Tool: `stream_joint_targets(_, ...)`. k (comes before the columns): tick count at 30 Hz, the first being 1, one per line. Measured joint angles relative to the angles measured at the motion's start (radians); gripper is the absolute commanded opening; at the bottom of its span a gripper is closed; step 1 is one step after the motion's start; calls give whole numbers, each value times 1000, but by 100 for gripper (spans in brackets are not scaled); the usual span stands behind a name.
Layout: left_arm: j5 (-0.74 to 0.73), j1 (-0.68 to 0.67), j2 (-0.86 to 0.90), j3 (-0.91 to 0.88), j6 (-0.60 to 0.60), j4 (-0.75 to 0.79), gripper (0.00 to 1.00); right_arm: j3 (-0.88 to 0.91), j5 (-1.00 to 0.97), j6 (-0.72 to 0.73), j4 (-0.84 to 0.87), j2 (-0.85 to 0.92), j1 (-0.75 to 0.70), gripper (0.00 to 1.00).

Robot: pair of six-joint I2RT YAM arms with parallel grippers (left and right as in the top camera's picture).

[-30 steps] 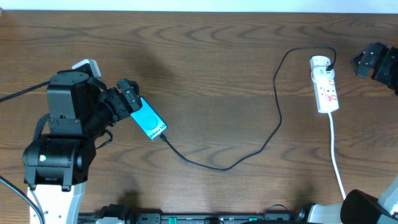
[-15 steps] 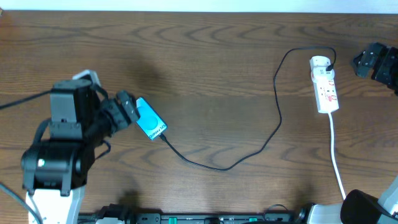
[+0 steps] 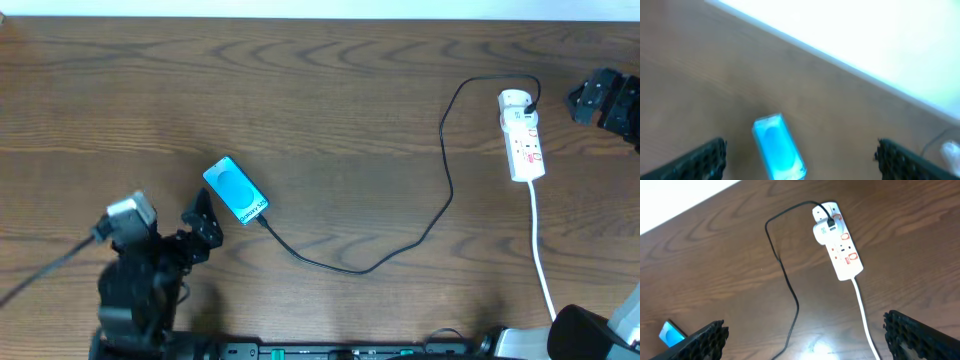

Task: Plug charger to phone and switch on socket

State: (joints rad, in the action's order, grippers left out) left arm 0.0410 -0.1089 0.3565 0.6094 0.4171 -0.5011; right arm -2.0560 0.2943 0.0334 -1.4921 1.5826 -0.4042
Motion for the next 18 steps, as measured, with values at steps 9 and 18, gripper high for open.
stream_joint_targets(9,-5,0,-257,-393,1,591,95,0,0,0,0,0,0,99)
stream_joint_targets(18,-8,46,-343,-547,2,653,95,0,0,0,0,0,0,99)
